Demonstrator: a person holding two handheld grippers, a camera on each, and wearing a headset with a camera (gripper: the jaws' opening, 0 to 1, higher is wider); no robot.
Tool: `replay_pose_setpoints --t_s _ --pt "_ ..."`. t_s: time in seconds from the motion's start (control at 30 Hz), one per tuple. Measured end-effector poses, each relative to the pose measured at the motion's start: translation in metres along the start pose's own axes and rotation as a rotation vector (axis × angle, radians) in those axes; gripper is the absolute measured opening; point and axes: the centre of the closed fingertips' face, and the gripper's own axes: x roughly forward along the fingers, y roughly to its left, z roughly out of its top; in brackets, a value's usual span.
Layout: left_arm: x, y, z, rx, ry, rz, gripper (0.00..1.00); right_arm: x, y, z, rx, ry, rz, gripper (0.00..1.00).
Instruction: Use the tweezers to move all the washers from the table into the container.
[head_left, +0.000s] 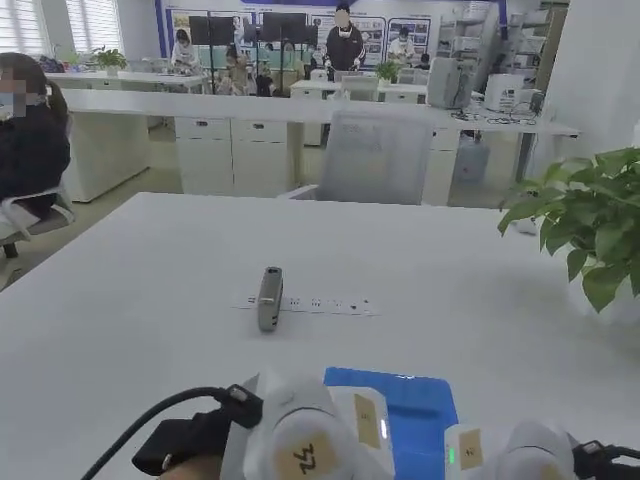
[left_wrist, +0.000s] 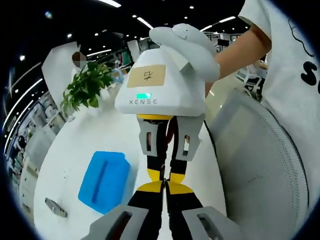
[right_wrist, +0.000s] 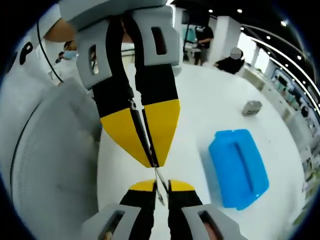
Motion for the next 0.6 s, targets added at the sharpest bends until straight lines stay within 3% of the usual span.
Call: replay_pose_setpoints --t_s 0.07,0.17,0.23,0.3,0.37,0.5,0.6 --pt "0.006 0.003 -0.009 0.037 0.029 0.008 0.0 0.002 -0.007 -0.005 0.02 0.005 -0.014 0.05" --pt "0.014 0.008 -0.016 0.002 0.021 0.023 0.0 0.006 -0.018 -0.012 0.183 0.003 -0.07 0.08" --pt "0.02 0.01 -0.024 -0.003 0.032 0.012 0.0 0.01 -0.019 -0.014 0.208 -0.025 -0.074 0.1" --pt "0.023 0.01 -0.034 0.026 0.062 -0.001 0.0 0.012 -0.02 -0.023 0.237 -0.017 -0.101 0.13" --pt "0.023 0.01 -0.037 0.034 0.069 -0.012 0.0 0.011 -0.02 -0.027 0.296 -0.024 -0.121 0.21" --pt "0.025 0.016 -0.048 0.012 0.103 -0.022 0.0 -0.004 -0.026 -0.029 0.473 -0.125 -0.152 0.27" --pt "0.032 0.016 -0.066 0.013 0.158 -0.025 0.0 -0.024 -0.027 -0.028 0.612 -0.222 -0.191 0.34"
